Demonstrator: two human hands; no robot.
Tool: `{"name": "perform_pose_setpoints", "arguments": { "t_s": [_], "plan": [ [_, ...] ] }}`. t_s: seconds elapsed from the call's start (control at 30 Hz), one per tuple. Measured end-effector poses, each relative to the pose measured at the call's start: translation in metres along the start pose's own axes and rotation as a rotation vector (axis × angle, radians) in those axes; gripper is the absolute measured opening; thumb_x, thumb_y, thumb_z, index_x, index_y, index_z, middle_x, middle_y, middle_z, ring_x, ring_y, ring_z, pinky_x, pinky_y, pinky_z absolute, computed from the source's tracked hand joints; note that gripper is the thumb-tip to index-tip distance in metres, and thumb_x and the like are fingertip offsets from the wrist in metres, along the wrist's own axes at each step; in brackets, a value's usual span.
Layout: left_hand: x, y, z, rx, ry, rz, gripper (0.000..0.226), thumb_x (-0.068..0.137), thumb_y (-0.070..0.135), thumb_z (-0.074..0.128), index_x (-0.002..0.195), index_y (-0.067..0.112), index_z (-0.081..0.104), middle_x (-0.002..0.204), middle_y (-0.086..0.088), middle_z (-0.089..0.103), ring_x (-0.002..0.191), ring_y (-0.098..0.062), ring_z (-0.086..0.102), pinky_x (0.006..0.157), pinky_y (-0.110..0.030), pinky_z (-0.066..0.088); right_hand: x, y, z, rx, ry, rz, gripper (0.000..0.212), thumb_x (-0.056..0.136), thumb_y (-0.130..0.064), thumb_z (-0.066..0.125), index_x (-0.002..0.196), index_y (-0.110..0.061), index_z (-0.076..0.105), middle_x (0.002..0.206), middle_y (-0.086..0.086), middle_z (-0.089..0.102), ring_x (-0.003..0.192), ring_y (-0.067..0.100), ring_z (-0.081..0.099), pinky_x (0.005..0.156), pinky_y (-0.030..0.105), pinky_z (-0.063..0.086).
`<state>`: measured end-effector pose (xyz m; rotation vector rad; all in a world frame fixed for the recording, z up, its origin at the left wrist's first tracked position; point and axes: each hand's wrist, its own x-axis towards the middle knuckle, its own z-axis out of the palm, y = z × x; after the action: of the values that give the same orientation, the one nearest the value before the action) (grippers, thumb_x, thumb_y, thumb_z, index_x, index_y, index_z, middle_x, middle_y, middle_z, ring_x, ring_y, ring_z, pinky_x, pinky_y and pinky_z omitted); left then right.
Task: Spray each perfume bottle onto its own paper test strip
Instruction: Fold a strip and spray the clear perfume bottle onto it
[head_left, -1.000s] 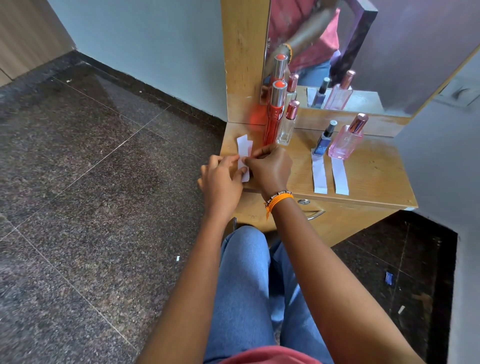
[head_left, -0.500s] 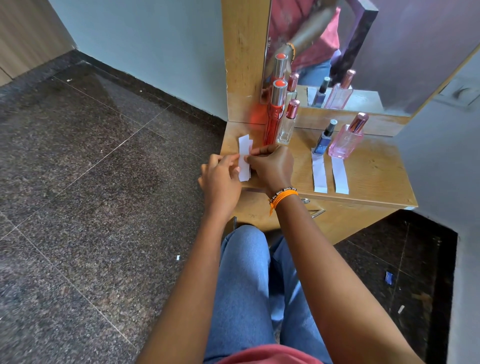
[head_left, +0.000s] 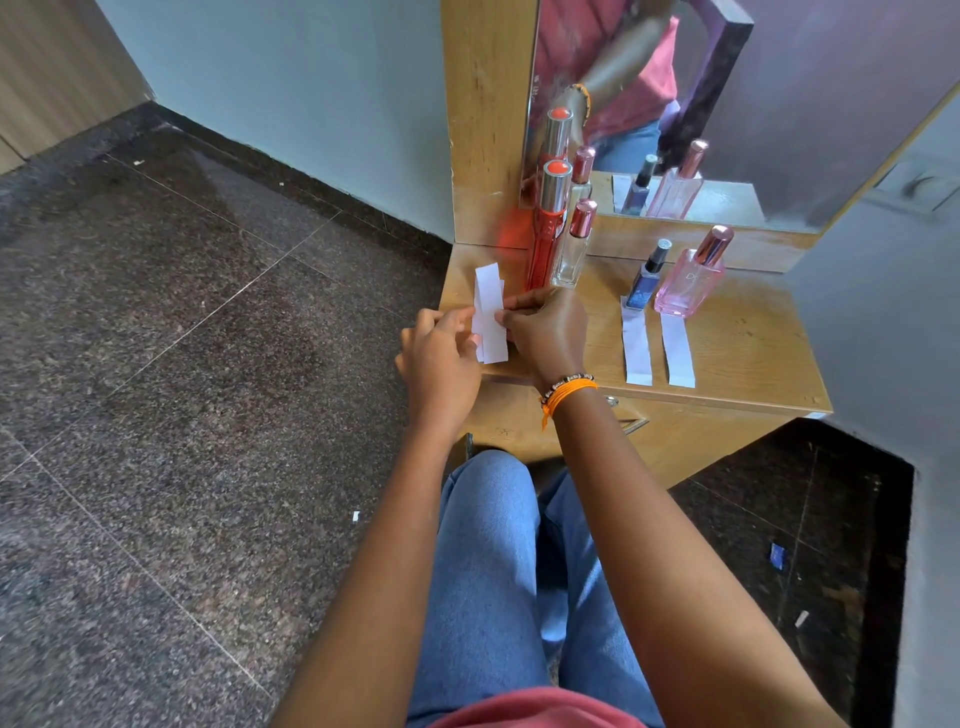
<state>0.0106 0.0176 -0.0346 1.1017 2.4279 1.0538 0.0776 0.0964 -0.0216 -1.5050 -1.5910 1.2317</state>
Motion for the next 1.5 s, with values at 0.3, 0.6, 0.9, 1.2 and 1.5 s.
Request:
{"name": "perform_pose_setpoints", "arguments": {
  "t_s": [0.3, 0.6, 0.9, 1.2, 1.5],
  "plan": [
    [-0.002, 0.002, 0.000, 0.015, -0.004, 0.017, 0.034, 0.093, 0.016, 0.052, 0.122, 0.032, 0.058, 0.116, 0.001, 0.047, 0.113, -0.022, 0.038, 0.098, -0.040, 0.028, -0.008, 0.001, -0.018, -0.009, 0.002, -0.113, 0.016, 0.079, -0.006, 0.067, 0.070, -0.019, 0.062, 0.075, 0.002, 0.067, 0.077, 0.019, 0.066, 0.070, 0.038, 0.056],
    [-0.004, 0.011, 0.000, 0.029, 0.113, 0.079, 0.028, 0.092, 0.029, 0.050, 0.119, 0.025, 0.059, 0.113, -0.001, 0.057, 0.106, -0.026, 0.045, 0.089, -0.040, 0.038, -0.021, 0.022, -0.065, 0.261, -0.085, -0.037, 0.027, 0.072, 0.005, 0.075, 0.073, -0.015, 0.057, 0.072, 0.006, 0.066, 0.067, 0.014, 0.064, 0.056, 0.021, 0.053],
    [-0.026, 0.053, 0.016, -0.449, -0.194, 0.105, 0.018, 0.089, 0.020, 0.058, 0.101, 0.013, 0.070, 0.090, 0.006, 0.067, 0.084, -0.006, 0.060, 0.080, -0.021, 0.048, -0.033, 0.024, -0.096, 0.457, -0.216, 0.029, 0.023, 0.075, 0.003, 0.074, 0.082, -0.010, 0.056, 0.056, -0.003, 0.068, 0.055, 0.008, 0.065, 0.053, 0.020, 0.054],
    [-0.029, 0.064, 0.022, -0.528, -0.191, -0.037, 0.010, 0.083, 0.018, 0.066, 0.077, 0.012, 0.071, 0.075, 0.000, 0.068, 0.075, -0.013, 0.061, 0.075, -0.033, 0.049, -0.034, 0.027, -0.105, 0.381, -0.272, 0.011, 0.025, 0.073, 0.002, 0.075, 0.088, -0.010, 0.059, 0.074, 0.009, 0.066, 0.067, 0.014, 0.064, 0.063, 0.025, 0.055],
    [-0.026, 0.063, 0.023, -0.560, -0.134, -0.087, 0.013, 0.076, 0.027, 0.074, 0.084, 0.018, 0.071, 0.078, 0.009, 0.066, 0.080, -0.006, 0.060, 0.076, -0.028, 0.050, -0.025, 0.033, -0.095, 0.186, -0.071, -0.045, 0.025, 0.074, -0.005, 0.077, 0.080, -0.015, 0.055, 0.075, 0.009, 0.069, 0.071, 0.021, 0.068, 0.069, 0.038, 0.059]
  ]
}}
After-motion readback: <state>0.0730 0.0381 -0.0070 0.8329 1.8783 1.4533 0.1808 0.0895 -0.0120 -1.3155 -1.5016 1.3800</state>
